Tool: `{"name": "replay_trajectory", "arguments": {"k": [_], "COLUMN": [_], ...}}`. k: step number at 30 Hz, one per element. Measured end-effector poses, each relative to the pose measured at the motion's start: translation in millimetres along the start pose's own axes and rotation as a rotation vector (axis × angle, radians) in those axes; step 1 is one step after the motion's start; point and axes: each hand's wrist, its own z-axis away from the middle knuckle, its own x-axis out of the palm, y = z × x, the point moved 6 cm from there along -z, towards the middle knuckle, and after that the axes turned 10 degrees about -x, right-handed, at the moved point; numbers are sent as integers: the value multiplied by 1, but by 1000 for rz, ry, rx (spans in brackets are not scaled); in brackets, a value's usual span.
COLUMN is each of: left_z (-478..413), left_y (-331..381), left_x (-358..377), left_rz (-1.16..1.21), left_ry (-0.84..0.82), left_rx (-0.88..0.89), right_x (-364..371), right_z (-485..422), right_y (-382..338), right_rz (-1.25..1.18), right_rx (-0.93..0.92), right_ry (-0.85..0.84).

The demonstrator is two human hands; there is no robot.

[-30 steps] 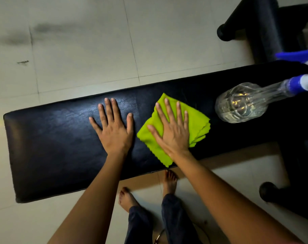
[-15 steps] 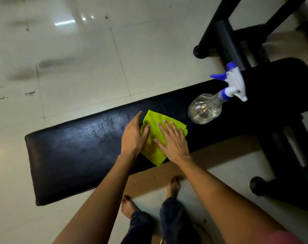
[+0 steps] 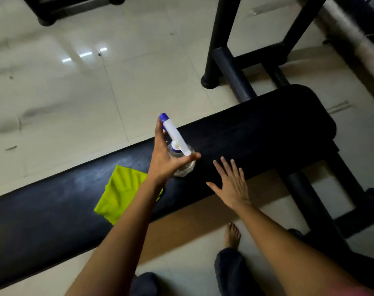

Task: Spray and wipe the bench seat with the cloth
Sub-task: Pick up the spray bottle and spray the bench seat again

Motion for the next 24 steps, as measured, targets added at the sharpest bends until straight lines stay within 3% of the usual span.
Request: {"name": "replay_trajectory", "arguments": {"k": [5,11,15,18,24], "left_z": [-15,-16,-20,-23,-2], "left_y": [-4,14,23,19,-17], "left_x": [13,31,42,51,82], "left_rz": [31,-24,-59,32,69], "left_ry": [386,571,573,483,237], "left_rx": [171,205,198,150,-165], "right_x": [5,21,19,20,10], "right_z": [-39,-44,-46,-46,-39], "right_y": [59,66,68,68,75], "right_rz": [12,-5,-31,-27,30], "right_rx": [-68,-109,-124,-116,-167], "right_ry": [-98,-70,-51,-99,-137]}}
